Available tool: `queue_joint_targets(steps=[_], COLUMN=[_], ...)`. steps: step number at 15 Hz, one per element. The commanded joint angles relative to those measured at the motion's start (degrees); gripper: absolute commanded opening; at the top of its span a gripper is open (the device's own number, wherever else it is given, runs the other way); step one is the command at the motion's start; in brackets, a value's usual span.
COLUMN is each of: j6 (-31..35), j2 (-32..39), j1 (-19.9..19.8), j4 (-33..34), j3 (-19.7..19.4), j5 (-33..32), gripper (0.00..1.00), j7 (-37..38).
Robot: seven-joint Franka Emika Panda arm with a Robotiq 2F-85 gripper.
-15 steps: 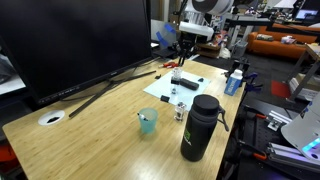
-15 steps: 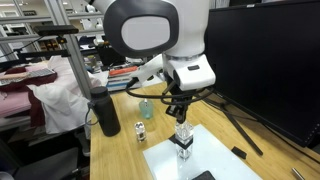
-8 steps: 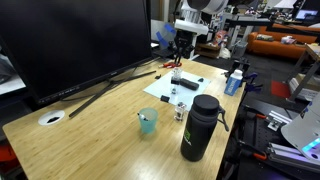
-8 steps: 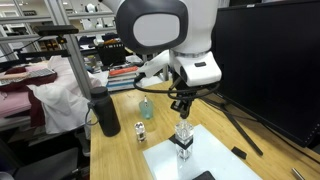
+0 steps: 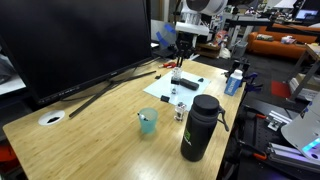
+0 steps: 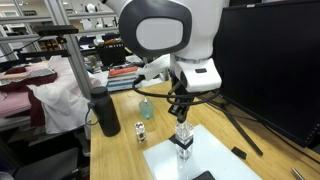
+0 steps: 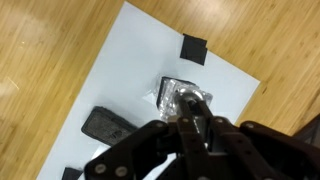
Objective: Put the silver lid on the clear bottle
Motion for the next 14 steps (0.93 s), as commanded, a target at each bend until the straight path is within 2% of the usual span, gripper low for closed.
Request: queue_joint_targets(steps=[1,14], j6=[-2.16,-2.53], j2=[2.04,4.51], j1=[-1.00,-1.34], j4=[2.18,3.95], j3=[-0.15,-0.65], j5=[2.96,4.73], gripper=[0.03,0.03], j7=[-2.42,-4.88])
